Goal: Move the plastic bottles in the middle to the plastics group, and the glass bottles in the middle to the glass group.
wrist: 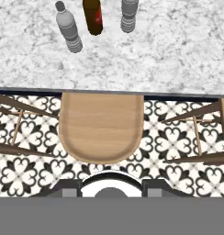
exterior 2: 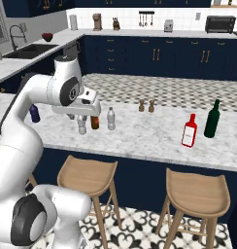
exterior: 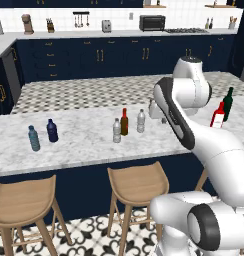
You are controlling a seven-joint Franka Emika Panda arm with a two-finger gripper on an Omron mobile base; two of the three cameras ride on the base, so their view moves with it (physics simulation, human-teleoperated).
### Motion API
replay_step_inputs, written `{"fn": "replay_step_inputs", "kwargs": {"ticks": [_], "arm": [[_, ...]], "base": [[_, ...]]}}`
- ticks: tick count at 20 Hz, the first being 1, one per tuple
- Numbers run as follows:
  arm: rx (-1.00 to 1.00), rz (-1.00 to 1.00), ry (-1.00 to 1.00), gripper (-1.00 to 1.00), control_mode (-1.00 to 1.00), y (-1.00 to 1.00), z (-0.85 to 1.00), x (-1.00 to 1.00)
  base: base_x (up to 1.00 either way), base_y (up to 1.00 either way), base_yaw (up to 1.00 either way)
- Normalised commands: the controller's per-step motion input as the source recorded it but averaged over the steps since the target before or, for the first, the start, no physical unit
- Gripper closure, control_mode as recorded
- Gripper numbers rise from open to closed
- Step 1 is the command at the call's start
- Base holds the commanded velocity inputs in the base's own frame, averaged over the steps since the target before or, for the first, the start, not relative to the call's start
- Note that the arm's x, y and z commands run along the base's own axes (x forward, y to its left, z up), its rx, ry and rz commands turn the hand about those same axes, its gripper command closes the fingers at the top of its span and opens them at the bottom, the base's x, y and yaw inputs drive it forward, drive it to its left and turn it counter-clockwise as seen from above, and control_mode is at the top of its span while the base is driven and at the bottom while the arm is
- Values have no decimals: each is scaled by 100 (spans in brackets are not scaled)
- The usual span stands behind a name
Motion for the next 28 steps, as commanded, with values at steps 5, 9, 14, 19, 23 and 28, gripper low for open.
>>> {"fn": "replay_step_inputs", "kwargs": {"ticks": [5,9,14,19,23,28], "arm": [[0,0,-7,-100,-100,20,0,0],[-1,0,-3,-100,-100,29,-4,52],[0,0,0,-100,-100,15,-20,91],[0,0,3,-100,-100,8,-23,72],[0,0,16,-100,-100,16,-48,58],[0,0,6,-100,-100,35,-50,56]], "base": [[0,0,0],[0,0,0],[0,0,0],[0,0,0],[0,0,0],[0,0,0]]}}
